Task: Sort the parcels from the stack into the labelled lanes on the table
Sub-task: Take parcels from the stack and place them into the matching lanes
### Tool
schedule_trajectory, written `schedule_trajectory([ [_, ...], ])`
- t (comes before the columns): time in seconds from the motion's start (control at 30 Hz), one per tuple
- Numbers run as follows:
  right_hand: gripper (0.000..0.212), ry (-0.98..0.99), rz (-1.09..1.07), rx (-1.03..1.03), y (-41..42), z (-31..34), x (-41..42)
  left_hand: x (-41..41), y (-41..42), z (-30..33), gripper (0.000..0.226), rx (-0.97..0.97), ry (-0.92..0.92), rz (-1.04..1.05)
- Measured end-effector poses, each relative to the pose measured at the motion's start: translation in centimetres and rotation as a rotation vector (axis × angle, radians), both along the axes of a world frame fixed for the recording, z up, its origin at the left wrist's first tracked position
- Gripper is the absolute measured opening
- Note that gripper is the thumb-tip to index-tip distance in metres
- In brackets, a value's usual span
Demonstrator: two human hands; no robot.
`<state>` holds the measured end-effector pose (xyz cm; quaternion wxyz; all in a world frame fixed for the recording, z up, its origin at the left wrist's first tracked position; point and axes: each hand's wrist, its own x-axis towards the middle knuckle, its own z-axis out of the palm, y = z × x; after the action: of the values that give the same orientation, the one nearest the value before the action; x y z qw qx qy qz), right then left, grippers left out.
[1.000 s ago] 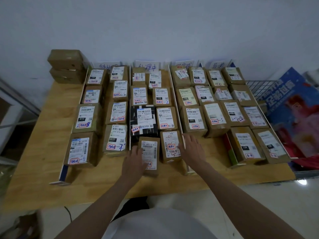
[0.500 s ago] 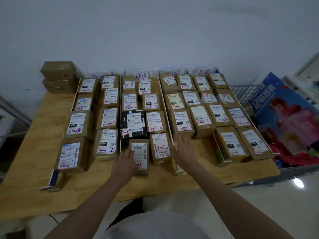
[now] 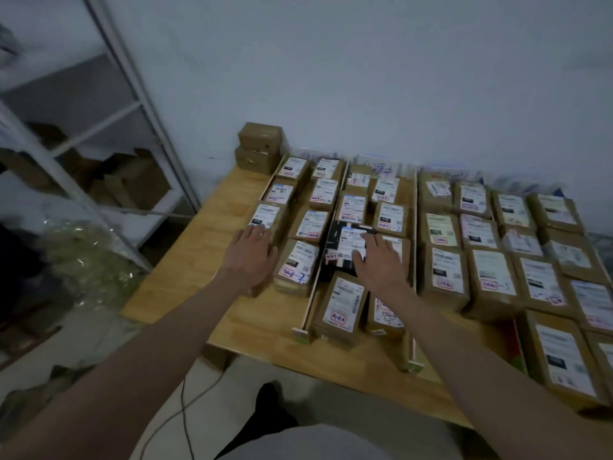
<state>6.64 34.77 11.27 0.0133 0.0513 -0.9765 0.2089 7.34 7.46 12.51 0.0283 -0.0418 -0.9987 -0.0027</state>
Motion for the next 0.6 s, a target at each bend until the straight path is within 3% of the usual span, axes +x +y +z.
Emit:
schedule_trajectory([
  [0.3, 0.049, 0.024, 0.078, 0.013, -7.9, 0.3, -3.8, -2.4, -8.8, 0.4, 0.056, 0.034, -0.041, 0.137],
  [0.6, 0.046, 0.005, 0.021, 0.025, -19.9, -1.3, -6.8, -6.0, -19.8, -1.4, 0.058, 0.058, -0.079, 0.116],
])
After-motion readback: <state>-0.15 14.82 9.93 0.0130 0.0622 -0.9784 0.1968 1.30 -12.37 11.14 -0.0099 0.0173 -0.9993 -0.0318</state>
